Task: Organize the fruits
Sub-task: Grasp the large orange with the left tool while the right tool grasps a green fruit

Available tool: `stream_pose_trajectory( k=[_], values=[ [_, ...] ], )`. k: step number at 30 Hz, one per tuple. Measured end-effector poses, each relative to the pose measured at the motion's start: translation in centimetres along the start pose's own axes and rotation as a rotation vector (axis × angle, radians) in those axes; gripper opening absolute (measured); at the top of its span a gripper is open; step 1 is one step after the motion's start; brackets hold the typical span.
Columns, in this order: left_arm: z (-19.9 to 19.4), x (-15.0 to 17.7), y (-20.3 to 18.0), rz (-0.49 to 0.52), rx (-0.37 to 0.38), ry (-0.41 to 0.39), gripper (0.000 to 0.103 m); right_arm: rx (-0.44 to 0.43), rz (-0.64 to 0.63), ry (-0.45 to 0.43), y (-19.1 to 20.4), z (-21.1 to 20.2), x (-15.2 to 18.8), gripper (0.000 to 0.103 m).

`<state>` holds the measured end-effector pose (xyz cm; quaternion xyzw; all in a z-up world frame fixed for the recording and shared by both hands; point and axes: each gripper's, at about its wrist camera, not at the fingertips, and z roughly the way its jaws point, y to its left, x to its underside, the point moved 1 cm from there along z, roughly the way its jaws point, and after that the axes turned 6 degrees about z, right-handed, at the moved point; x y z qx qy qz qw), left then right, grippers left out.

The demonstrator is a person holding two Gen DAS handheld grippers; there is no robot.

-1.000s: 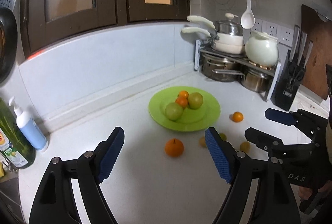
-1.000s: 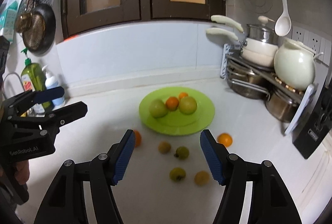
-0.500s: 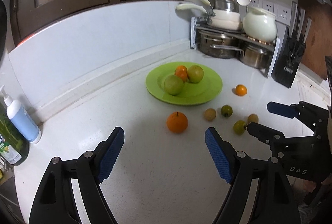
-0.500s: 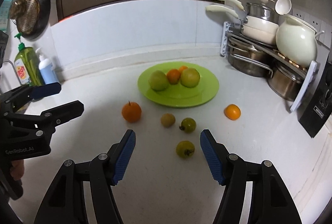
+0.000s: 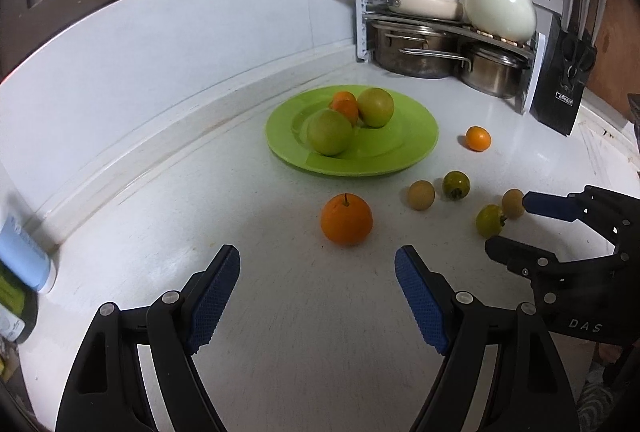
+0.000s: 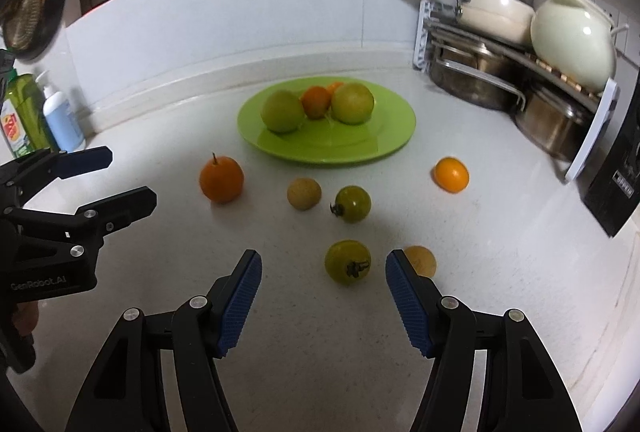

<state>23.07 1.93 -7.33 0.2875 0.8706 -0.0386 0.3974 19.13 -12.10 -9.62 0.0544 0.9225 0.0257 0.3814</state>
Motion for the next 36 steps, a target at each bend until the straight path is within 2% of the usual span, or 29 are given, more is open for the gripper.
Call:
stream_pose_trajectory(
  k=[10, 16, 20, 22, 28, 36],
  values=[
    [3.3, -1.2, -0.4, 0.035, 0.039, 0.016, 0.075, -0.008, 0.034, 0.050, -0.8, 2.3, -0.1, 0.064],
    [5.0, -1.9, -0.7, 0.038, 0.062, 0.027, 0.067, -0.014, 0.044, 0.074, -1.1, 3.2, -0.4, 0.056],
    [5.9, -2.2, -0.8, 0.025, 0.091, 0.037, 0.061, -0.015, 0.050, 0.078, -1.3, 3.4, -0.6, 0.053],
    [6.3, -2.3, -1.0, 0.026, 0.097, 0.050, 0.053, -0.017, 0.051, 0.077, -1.3, 3.5, -0.6, 0.053],
    [7.1, -2.3, -1.2, 0.012, 0.109, 0.071, 0.045, -0.022, 0.056, 0.085, -1.4, 3.8, -0.7, 0.049],
    [7.4, -2.3, -1.1, 0.015, 0.098, 0.076, 0.041, -0.023, 0.048, 0.090, -1.4, 4.0, -0.6, 0.038]
  ],
)
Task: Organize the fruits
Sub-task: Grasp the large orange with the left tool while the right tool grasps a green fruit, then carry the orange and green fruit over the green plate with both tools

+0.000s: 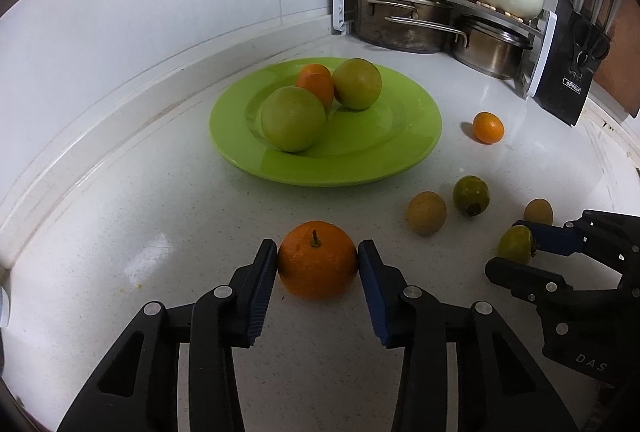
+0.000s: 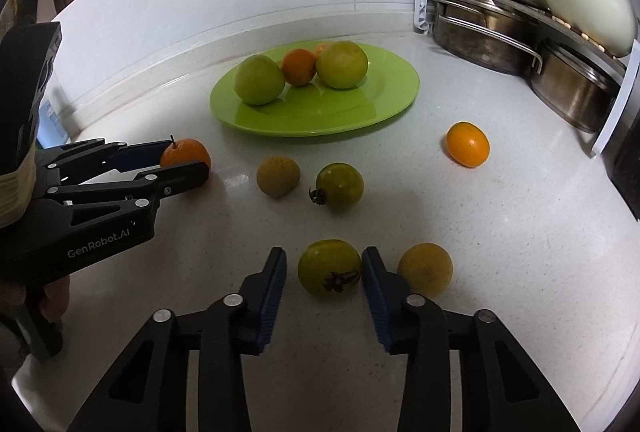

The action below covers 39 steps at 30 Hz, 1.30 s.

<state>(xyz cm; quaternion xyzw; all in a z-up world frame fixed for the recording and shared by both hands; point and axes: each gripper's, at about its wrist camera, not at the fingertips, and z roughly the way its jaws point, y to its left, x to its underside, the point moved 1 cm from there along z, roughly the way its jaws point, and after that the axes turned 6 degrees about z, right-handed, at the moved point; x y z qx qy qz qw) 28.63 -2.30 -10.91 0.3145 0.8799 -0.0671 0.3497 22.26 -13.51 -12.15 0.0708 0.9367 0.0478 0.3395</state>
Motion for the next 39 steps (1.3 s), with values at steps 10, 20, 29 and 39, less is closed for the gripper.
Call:
stream_pose_trajectory(
  k=[10, 20, 29, 39],
  values=[
    [-0.9, 0.0, -0.3, -0.002, -0.003, -0.012, 0.041, -0.007, -0.002, -0.011, 0.1, -0.3, -0.1, 0.032],
    [-3.3, 0.4, -0.3, -0.021, -0.010, -0.034, 0.041, -0.026, -0.010, -0.041, 0.3, -1.9, -0.3, 0.031],
    [-6.0, 0.8, -0.9, -0.050, -0.016, -0.067, 0.041, -0.042, -0.032, -0.093, 0.6, -4.4, -0.7, 0.031],
    [-8.7, 0.9, -2.3, -0.053, -0.031, -0.106, 0.041, -0.077, -0.037, -0.140, 0.4, -7.3, -0.8, 0.031]
  ],
)
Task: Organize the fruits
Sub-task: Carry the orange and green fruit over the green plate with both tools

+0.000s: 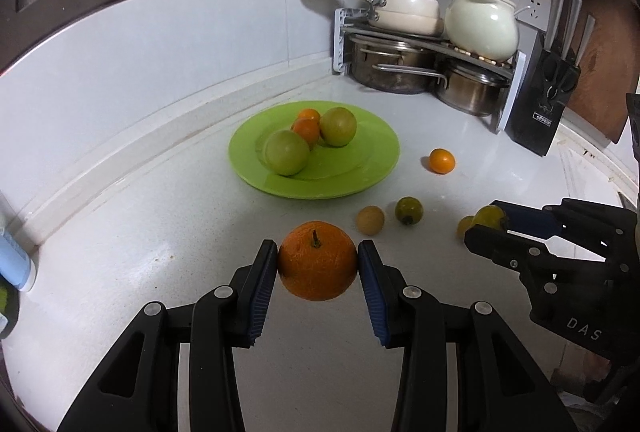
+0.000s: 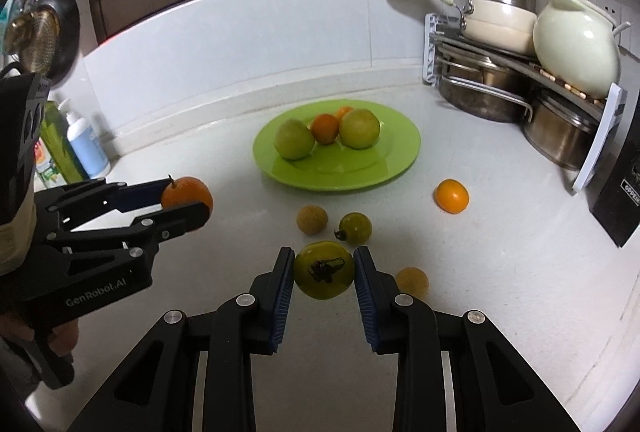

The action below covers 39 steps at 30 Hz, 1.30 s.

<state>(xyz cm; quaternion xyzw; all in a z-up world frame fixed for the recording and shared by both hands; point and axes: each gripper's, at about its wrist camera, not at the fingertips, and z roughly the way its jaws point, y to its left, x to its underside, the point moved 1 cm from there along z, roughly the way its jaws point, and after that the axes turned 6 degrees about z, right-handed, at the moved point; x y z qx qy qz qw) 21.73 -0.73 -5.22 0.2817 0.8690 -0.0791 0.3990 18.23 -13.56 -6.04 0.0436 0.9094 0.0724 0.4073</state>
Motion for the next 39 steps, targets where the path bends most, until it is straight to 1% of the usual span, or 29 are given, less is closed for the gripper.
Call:
stream_pose_trajectory(
  k=[9, 18, 29, 39],
  values=[
    [-2.3, -0.6, -1.6, -0.009, -0.029, -0.047, 0.041, -0.026, -0.025, -0.051, -0.2, -2.9, -0.3, 0.031],
    [-4.0, -2.1, -2.7, -0.021, -0.078, -0.102, 0.041, -0.060, -0.062, -0.090, -0.8, -4.2, -2.0, 0.031],
    [-4.3, -4.8, -2.6, -0.021, -0.138, -0.150, 0.041, -0.100, -0.108, -0.144, -1.1, -4.0, -5.6, 0.031],
    [-2.3, -8.0, -1.4, -0.006, -0.171, -0.157, 0.041, -0.098, -0.135, -0.181, -1.3, -2.0, -9.7, 0.031]
  ],
)
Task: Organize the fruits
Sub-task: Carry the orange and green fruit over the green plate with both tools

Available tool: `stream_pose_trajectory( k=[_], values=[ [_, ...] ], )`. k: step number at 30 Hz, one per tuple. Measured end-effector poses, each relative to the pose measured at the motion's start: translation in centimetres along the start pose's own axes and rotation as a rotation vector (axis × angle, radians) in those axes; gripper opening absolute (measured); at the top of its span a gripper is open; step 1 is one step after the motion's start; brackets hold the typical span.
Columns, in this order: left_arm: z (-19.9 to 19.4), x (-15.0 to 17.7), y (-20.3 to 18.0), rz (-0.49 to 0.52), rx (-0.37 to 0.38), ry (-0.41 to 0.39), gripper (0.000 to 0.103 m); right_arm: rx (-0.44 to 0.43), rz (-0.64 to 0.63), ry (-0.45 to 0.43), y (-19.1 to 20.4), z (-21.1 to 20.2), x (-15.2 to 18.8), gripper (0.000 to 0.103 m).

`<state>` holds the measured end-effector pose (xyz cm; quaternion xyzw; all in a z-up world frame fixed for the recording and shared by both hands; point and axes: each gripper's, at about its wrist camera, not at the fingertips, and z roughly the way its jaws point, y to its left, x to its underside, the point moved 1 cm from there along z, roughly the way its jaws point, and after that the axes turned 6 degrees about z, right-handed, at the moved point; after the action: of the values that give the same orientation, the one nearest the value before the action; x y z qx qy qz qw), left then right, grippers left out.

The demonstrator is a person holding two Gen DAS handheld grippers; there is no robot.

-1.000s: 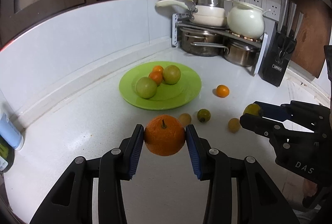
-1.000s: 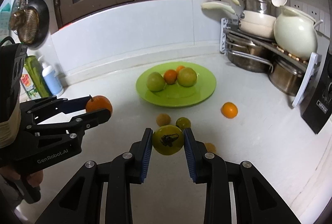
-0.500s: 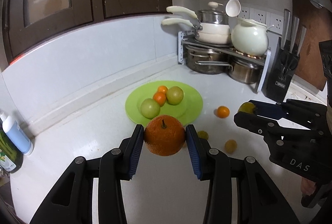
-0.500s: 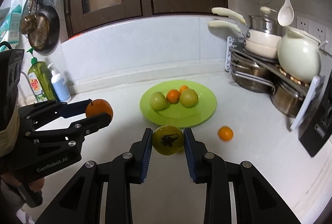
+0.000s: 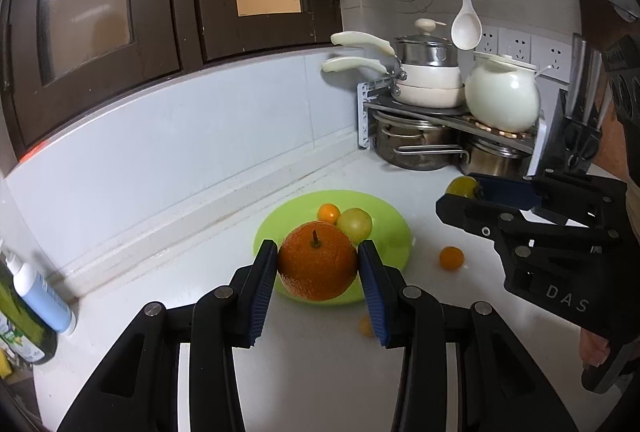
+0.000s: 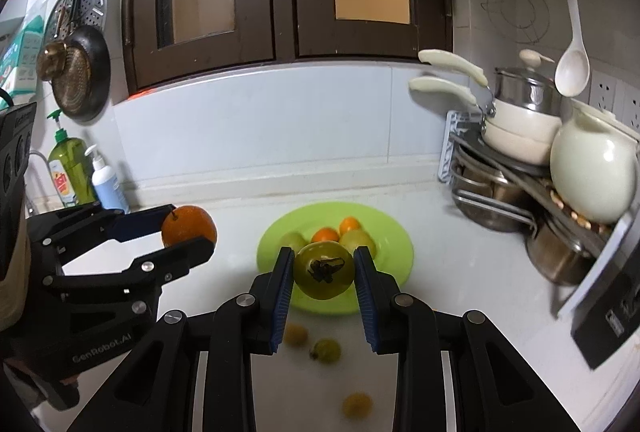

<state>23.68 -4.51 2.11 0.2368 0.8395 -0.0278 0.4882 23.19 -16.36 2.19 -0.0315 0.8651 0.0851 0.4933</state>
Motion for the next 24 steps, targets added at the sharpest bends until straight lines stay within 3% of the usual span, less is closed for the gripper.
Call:
stream_pose_trajectory(
  k=[9, 24],
  values=[
    [3.5, -1.6, 1.1, 0.012, -0.012, 0.013, 0.041, 0.011, -0.002, 0.005, -0.8, 4.0, -2.0, 0.031],
    [13.3, -2.4, 4.1, -0.006, 0.014, 0.108, 0.041, 0.033, 0.026, 0.127, -3.2, 14.5, -3.8, 0.031]
  ],
)
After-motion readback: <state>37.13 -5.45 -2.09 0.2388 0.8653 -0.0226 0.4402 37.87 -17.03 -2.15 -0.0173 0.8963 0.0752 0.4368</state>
